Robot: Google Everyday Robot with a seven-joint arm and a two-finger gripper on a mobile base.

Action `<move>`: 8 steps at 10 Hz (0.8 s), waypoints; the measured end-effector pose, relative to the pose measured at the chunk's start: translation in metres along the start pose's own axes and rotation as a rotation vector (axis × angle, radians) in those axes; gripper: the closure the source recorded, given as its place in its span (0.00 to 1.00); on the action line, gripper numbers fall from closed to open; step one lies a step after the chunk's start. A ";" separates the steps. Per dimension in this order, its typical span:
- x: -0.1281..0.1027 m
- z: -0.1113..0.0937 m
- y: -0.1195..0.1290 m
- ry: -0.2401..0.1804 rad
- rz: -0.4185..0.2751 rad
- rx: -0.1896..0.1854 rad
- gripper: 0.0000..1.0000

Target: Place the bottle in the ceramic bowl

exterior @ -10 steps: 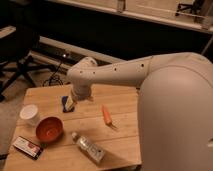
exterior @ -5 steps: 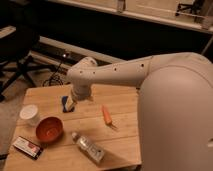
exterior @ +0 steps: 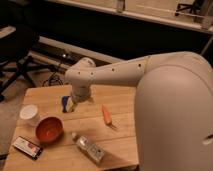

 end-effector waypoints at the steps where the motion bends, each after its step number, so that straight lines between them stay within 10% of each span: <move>1: 0.015 0.005 0.003 0.070 -0.044 0.051 0.20; 5: 0.062 0.028 0.044 0.327 -0.223 0.184 0.20; 8: 0.081 0.064 0.093 0.416 -0.266 0.109 0.20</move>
